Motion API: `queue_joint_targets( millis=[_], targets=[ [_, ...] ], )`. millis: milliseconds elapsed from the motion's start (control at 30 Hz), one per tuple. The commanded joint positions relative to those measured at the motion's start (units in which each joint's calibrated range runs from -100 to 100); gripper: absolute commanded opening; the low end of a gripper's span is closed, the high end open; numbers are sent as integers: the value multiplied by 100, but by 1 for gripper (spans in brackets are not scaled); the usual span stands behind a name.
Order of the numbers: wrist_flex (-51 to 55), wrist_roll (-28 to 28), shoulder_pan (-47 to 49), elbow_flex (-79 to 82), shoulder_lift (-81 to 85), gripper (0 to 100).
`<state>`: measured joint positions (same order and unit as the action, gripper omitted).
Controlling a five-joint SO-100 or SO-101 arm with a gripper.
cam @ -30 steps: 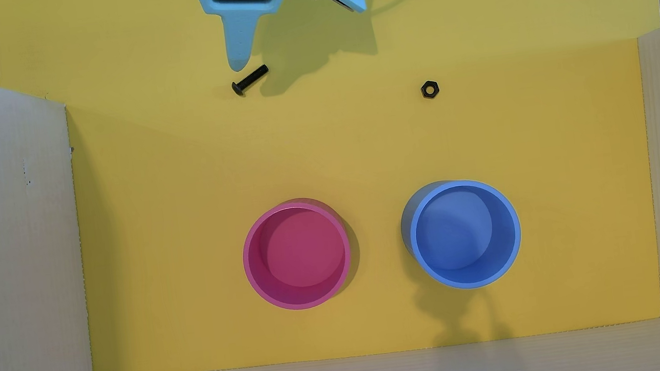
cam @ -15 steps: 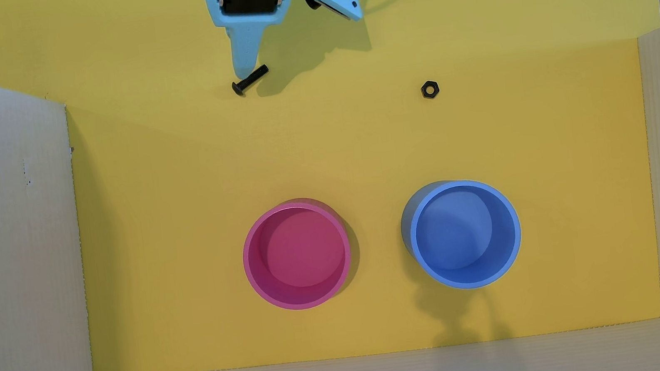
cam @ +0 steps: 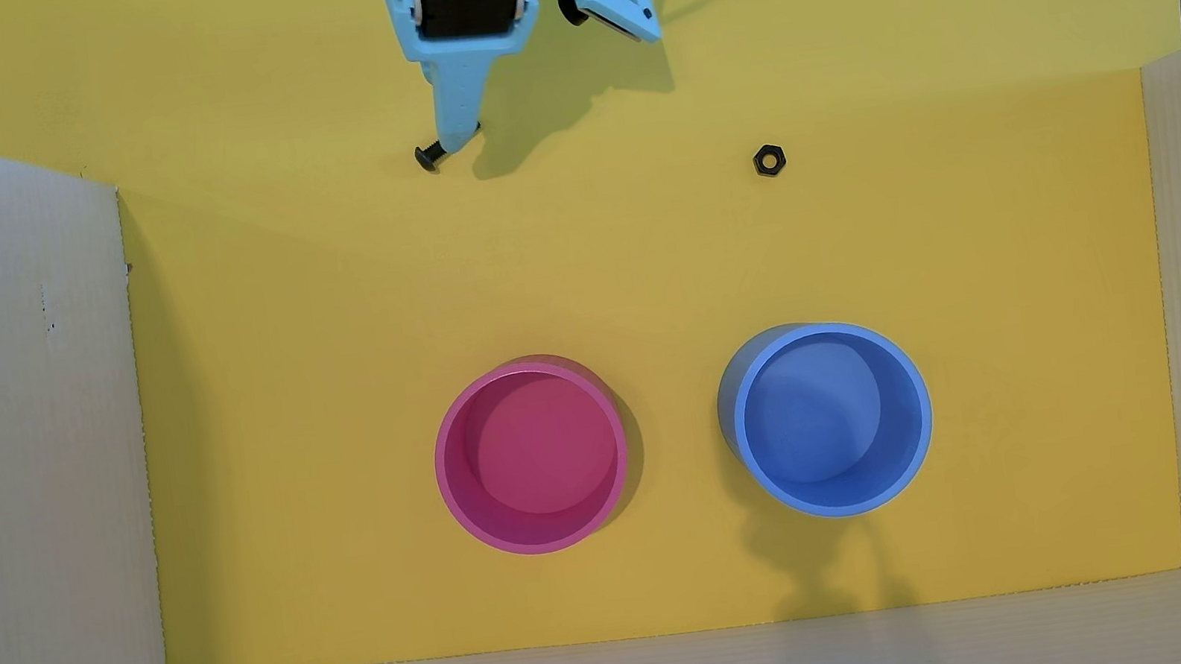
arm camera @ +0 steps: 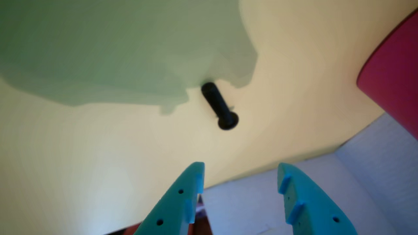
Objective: Pick up the bolt and place it in the pink box
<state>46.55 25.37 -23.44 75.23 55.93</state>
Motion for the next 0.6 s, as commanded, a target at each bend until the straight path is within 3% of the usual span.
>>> queue_joint_targets(
  millis=[0,567],
  targets=[
    [-1,-50,48,-245,-147,16],
    [-95,-50,34,-1258,-2613,16]
  ],
)
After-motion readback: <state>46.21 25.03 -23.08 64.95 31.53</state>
